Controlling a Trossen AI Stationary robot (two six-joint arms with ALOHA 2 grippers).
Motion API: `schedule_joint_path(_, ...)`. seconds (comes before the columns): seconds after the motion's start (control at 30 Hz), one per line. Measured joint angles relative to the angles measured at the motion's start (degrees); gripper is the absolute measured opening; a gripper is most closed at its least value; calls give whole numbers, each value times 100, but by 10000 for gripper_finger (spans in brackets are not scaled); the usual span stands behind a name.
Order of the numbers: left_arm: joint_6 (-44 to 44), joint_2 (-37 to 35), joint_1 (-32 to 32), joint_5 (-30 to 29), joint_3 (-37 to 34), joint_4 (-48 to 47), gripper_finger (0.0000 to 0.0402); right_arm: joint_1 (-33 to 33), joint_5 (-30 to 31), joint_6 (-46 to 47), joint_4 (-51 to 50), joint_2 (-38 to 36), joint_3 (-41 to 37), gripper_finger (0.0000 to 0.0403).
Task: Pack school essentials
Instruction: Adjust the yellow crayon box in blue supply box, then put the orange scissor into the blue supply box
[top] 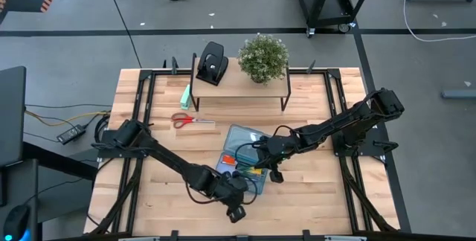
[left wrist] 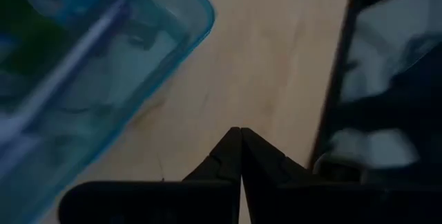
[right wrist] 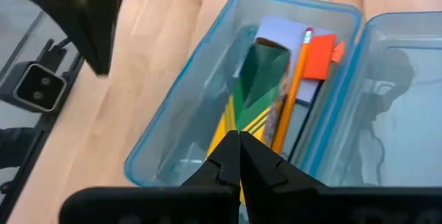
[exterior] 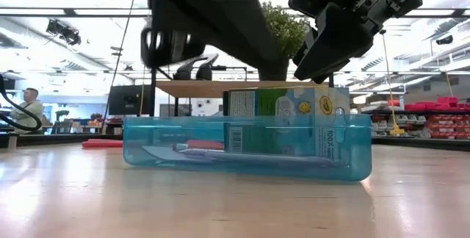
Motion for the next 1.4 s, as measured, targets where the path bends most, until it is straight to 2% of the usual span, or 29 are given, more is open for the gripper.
schedule_joint_path(0.1, 552, -16, 0, -232, 265, -1086, 11, -2, 129, -41, -2, 0, 1, 10)
schedule_joint_path(0.23, 794, 0, 2, -441, 252, -1695, 15, -2, 371, -91, -4, 0, 0, 10)
schedule_joint_path(0.47, 749, 171, 78, -438, -57, -1256, 21, -11, 693, -88, -191, 203, -2, 10)
schedule_joint_path(0.67, 704, 258, 220, -443, -70, -1013, 11, 144, 502, -68, -148, 289, -4, 10)
schedule_joint_path(0.87, 610, 256, 410, -538, -68, -668, 16, 387, -48, 158, 245, 286, 0, 10)
schedule_joint_path(1.2, 498, 256, 477, -546, -68, -609, 10, 518, 2, 600, 207, 232, 0, 10)
schedule_joint_path(1.4, 248, 219, 396, -230, -68, -582, 23, 442, 111, 645, 39, -146, 7, 10)
